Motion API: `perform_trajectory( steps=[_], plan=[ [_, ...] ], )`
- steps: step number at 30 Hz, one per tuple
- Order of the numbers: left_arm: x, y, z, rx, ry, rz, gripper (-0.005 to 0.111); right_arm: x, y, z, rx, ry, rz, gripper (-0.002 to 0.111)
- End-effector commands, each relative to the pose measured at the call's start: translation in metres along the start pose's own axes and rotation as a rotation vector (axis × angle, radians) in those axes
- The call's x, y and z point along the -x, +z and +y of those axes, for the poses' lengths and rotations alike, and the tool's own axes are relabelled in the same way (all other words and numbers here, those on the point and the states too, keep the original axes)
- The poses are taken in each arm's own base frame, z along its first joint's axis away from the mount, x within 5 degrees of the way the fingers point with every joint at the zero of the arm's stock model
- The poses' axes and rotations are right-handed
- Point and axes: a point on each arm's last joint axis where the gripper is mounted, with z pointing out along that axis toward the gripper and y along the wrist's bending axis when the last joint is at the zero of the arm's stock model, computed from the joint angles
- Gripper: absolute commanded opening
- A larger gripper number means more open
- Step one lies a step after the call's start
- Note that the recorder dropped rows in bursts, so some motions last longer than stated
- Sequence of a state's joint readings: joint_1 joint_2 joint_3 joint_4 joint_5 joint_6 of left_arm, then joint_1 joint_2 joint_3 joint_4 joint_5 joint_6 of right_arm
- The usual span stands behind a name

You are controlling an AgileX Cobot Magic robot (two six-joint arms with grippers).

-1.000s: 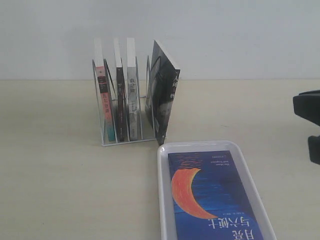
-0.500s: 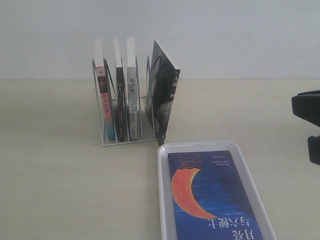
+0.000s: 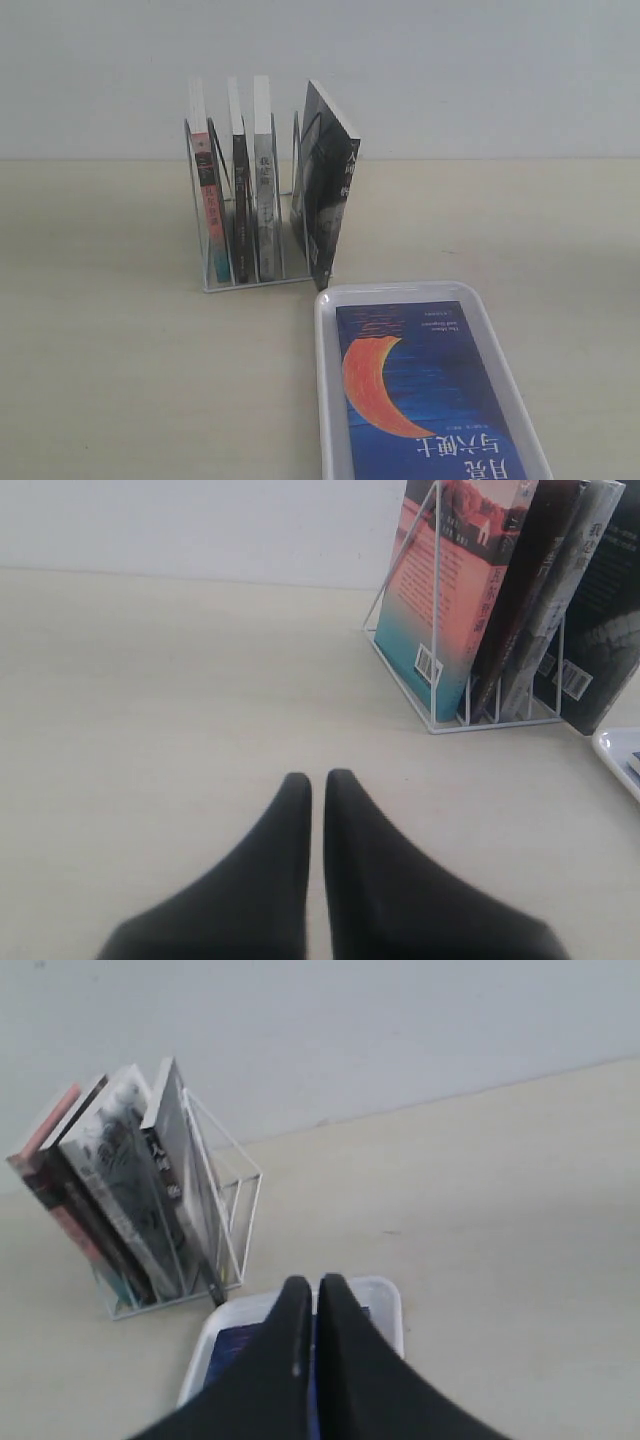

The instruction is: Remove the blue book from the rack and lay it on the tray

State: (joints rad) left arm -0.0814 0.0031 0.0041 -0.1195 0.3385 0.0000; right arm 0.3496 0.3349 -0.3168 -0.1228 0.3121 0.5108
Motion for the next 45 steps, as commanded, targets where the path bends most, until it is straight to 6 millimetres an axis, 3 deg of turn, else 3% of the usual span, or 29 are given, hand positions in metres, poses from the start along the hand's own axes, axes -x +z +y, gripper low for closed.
perform_trajectory(
  steps=[1, 8, 24, 32, 40, 45],
  plan=[
    [0.002, -0.001, 0.0, 0.002, -0.002, -0.012, 0.004, -0.019, -0.013, -0.016, -0.055, 0.061, -0.143, 0.001],
    [0.002, -0.001, 0.0, 0.002, -0.002, -0.012, 0.004, -0.031, -0.031, -0.026, -0.176, 0.163, -0.265, 0.001],
    [0.002, -0.001, 0.0, 0.002, -0.002, -0.012, 0.004, -0.047, -0.021, -0.034, -0.202, 0.118, -0.268, 0.001],
    [0.002, -0.001, 0.0, 0.002, -0.002, -0.012, 0.004, -0.049, -0.019, -0.032, -0.157, 0.201, -0.263, 0.001],
    [0.002, -0.001, 0.0, 0.002, -0.002, -0.012, 0.004, -0.064, -0.011, -0.041, -0.206, -0.09, -0.253, 0.001],
    [0.002, -0.001, 0.0, 0.002, -0.002, -0.012, 0.004, -0.073, -0.01, -0.045, -0.247, -0.191, -0.146, 0.001]
  ],
)
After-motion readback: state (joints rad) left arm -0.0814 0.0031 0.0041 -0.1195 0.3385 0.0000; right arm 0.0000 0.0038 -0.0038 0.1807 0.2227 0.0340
